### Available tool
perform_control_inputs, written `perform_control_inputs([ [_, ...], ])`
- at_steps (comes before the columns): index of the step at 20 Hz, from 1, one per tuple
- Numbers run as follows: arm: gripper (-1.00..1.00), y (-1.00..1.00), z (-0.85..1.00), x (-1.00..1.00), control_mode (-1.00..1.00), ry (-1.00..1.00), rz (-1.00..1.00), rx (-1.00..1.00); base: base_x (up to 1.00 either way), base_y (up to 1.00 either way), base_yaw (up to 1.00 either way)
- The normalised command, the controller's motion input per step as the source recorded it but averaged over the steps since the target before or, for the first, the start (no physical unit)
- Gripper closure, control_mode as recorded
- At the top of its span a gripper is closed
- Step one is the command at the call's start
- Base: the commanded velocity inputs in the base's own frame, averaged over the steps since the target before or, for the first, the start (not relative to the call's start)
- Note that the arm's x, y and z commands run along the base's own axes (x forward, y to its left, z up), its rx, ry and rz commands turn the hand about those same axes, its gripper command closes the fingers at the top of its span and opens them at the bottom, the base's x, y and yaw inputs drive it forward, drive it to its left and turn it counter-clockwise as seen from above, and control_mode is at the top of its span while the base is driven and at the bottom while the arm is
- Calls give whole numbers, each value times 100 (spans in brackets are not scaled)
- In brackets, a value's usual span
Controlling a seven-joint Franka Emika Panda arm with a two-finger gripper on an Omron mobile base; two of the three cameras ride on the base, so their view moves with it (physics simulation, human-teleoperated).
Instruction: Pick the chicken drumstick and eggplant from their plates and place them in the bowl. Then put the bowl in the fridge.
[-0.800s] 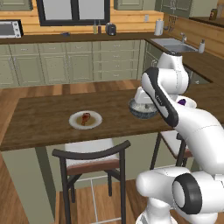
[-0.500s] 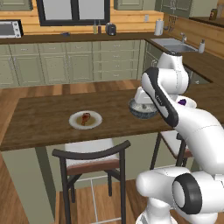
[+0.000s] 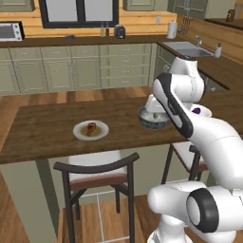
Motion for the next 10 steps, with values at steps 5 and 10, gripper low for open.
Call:
perform_control_inputs([
  [5,-100,0,0,0,100,0,0,0,16,-84,1],
  [10,-100,0,0,0,100,0,0,0,56,-69,2],
])
